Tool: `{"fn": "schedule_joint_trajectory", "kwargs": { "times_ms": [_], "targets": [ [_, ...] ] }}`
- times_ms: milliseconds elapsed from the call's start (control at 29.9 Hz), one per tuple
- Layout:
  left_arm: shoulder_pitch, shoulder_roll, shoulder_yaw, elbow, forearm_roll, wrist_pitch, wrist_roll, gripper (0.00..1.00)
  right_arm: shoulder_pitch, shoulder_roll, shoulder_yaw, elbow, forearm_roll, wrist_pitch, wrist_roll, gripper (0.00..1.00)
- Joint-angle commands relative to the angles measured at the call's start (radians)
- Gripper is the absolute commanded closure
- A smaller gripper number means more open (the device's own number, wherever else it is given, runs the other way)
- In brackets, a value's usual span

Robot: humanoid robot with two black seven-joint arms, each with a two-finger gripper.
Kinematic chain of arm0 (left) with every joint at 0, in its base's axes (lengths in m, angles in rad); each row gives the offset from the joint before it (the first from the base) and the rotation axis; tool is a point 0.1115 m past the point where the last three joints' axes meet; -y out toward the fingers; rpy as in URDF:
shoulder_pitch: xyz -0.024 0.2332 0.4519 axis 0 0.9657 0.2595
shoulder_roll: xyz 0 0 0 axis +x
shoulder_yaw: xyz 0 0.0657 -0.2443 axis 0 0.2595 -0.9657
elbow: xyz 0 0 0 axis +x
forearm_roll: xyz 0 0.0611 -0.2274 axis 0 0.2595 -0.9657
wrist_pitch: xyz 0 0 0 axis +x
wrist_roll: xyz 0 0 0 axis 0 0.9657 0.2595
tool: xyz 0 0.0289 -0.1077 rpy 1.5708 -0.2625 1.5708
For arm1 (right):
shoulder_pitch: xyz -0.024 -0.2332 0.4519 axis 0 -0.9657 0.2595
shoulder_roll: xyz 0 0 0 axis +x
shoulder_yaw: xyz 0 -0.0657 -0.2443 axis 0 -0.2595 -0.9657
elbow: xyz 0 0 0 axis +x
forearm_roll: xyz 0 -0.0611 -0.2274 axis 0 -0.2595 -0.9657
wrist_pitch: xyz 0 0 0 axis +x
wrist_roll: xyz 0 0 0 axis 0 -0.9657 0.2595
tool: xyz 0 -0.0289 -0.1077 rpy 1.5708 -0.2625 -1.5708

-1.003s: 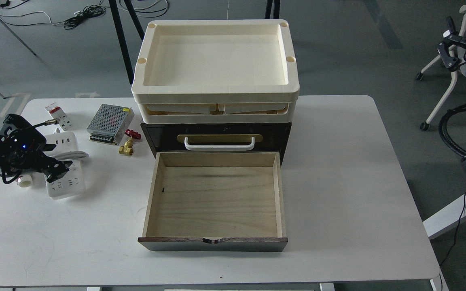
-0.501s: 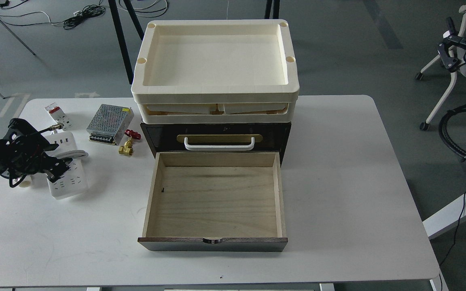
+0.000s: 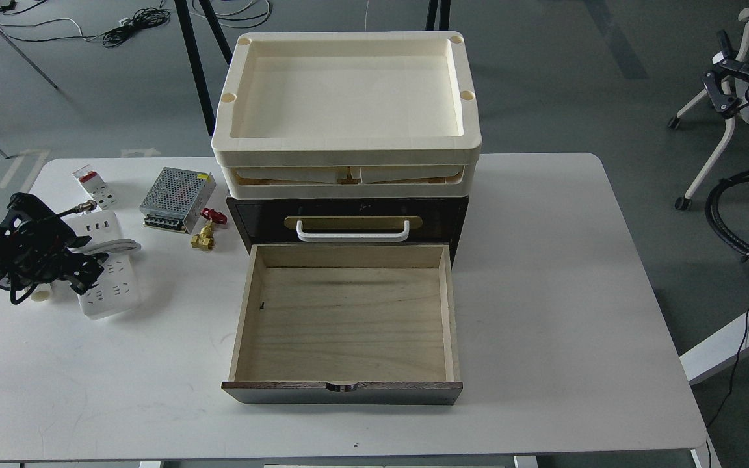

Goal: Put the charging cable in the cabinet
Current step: 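Close the left gripper on the white power strip and its cable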

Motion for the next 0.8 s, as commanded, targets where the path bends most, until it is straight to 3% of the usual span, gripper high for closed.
{"fn": "schedule_joint_trajectory", "kwargs": {
  "times_ms": [0,234,468,769],
  "targets": [
    [0.0,0.0,0.0,0.0,0.0,0.002,0.0,0.68,0.0,0.0,0.0,-0.001,0.0,0.0,0.0,0.01],
    [0.0,0.0,0.0,0.0,0.0,0.032,0.0,0.76,0.0,0.0,0.0,-0.001,0.0,0.0,0.0,0.01],
    [0.0,0.0,0.0,0.0,0.0,0.042,0.0,0.92,0.0,0.0,0.0,-0.002,0.0,0.0,0.0,0.01],
    [-0.002,0.0,0.002,0.029,0.003,0.042,0.0,0.96,0.0,0.0,0.0,-0.001,0.0,0.0,0.0,0.01]
  ]
}}
